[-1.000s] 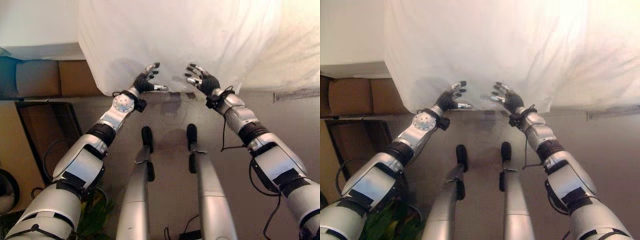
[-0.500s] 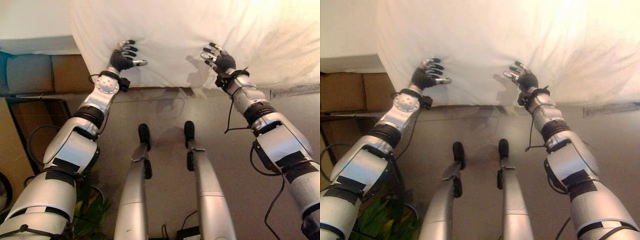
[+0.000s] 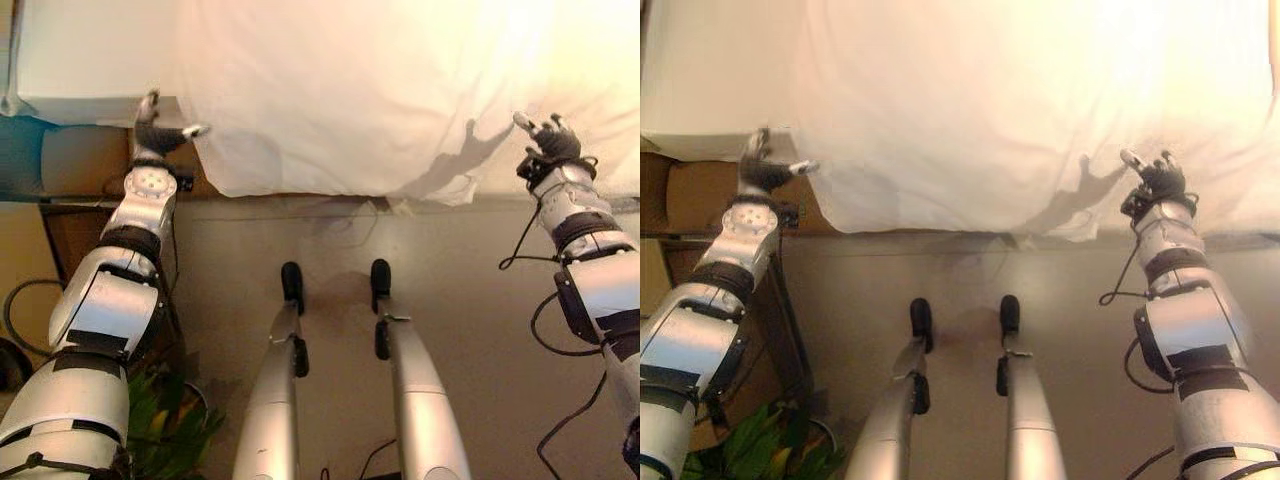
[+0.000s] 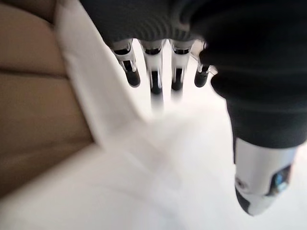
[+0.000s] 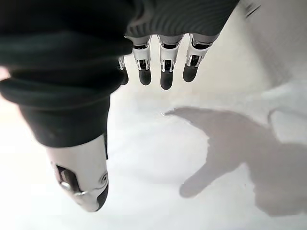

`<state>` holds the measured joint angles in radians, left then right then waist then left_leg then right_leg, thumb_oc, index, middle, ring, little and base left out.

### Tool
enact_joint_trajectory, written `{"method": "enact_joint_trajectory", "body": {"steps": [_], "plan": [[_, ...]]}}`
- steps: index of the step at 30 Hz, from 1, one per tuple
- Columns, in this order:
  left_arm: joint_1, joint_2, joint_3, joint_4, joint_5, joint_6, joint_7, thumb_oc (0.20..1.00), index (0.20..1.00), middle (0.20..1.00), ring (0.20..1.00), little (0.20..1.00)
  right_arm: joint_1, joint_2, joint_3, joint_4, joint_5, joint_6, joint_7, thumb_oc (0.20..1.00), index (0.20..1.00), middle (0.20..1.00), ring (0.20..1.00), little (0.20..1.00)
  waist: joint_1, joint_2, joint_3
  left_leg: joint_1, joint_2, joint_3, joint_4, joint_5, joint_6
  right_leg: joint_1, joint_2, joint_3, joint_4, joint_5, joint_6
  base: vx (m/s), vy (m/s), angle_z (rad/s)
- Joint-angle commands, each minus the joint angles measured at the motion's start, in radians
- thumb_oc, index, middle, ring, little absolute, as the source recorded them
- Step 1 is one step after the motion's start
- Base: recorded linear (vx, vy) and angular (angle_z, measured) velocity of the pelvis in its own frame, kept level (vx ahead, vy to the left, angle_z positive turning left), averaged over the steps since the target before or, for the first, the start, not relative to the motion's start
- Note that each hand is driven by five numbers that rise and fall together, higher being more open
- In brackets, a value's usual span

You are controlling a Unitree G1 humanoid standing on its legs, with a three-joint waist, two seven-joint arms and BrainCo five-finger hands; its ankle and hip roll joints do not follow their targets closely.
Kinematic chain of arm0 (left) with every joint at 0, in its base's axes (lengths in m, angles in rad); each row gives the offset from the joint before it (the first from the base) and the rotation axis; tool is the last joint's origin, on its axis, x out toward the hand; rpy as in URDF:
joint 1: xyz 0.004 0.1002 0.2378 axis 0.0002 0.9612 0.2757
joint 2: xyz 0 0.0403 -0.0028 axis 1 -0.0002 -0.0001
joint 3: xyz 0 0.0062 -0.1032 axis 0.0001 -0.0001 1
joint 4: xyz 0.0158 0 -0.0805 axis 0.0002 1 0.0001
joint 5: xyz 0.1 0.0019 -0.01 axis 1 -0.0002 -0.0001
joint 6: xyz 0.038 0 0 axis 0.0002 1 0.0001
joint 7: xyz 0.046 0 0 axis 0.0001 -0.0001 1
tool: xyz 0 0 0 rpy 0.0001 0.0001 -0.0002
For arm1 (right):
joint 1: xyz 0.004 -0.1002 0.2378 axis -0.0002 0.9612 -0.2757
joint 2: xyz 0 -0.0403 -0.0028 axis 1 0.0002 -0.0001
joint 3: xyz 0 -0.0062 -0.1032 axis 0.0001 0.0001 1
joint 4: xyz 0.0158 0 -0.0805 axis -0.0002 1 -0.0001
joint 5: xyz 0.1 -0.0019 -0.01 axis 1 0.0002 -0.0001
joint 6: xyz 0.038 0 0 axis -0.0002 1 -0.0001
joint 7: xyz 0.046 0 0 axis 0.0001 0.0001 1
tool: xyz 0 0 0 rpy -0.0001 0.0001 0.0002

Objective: Make the bed

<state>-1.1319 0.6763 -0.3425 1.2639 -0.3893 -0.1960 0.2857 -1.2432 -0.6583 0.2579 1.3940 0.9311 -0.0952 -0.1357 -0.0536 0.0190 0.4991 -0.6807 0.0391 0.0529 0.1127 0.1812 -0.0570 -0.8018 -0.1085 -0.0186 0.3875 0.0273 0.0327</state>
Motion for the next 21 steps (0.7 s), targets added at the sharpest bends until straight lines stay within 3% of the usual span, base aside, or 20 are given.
{"method": "enact_joint_trajectory", "body": {"steps": [1,4,11,14,17,21], "plan": [[0.084,-0.056,0.071,0.074,-0.045,0.012,0.049,1.0,1.0,1.0,1.0,1.0,0.111,0.006,-0.05,0.03,0.001,-0.027,-0.031,1.0,1.0,1.0,1.0,1.0,0.016,0.034,-0.062,0.025,0.044,-0.008,-0.003,-0.021,-0.092,0.092,-0.073,0.002,-0.129,0.042,0.118,0.04,-0.024,0.02],[0.203,-0.115,0.115,0.043,-0.05,-0.006,0.035,1.0,1.0,1.0,1.0,1.0,0.245,0.062,-0.093,0.002,-0.021,-0.042,-0.01,1.0,1.0,1.0,1.0,1.0,0.024,0.026,-0.072,0.085,0.043,-0.016,-0.011,-0.028,-0.088,0.164,-0.074,-0.01,-0.151,0.043,0.115,0.06,-0.022,0.03],[0.505,-0.265,0.093,-0.051,-0.014,-0.064,-0.148,1.0,1.0,1.0,1.0,1.0,0.6,0.246,-0.141,-0.097,-0.092,-0.103,0.081,1.0,1.0,1.0,1.0,1.0,0.032,0.003,-0.147,0.294,0.055,-0.032,-0.101,-0.033,-0.074,0.385,-0.063,-0.037,-0.227,0.031,0.114,0.1,-0.006,0.12],[0.567,-0.316,0.076,-0.052,-0.013,-0.058,-0.189,1.0,1.0,1.0,1.0,1.0,0.674,0.287,-0.147,-0.107,-0.134,-0.115,0.075,1.0,1.0,1.0,1.0,1.0,0.028,0.004,-0.173,0.362,0.061,-0.032,-0.145,-0.028,-0.072,0.452,-0.059,-0.045,-0.263,0.032,0.116,0.12,0.042,-0.01],[0.66,-0.388,0.068,-0.031,0.006,-0.044,-0.249,1.0,1.0,1.0,1.0,1.0,0.789,0.358,-0.133,-0.114,-0.223,-0.114,0.087,1.0,1.0,1.0,1.0,1.0,0.012,0.002,-0.241,0.46,0.073,-0.021,-0.2,-0.032,-0.069,0.547,-0.063,-0.035,-0.34,0.046,0.119,0.12,0.054,-0.04],[0.722,-0.443,0.065,-0.008,0.003,-0.023,-0.29,1.0,1.0,1.0,1.0,1.0,0.862,0.385,-0.107,-0.12,-0.305,-0.097,0.112,1.0,1.0,1.0,1.0,1.0,0.003,-0.002,-0.288,0.512,0.08,-0.013,-0.2,-0.047,-0.063,0.601,-0.065,-0.026,-0.37,0.057,0.123,0.06,0.028,-0.04]]}}
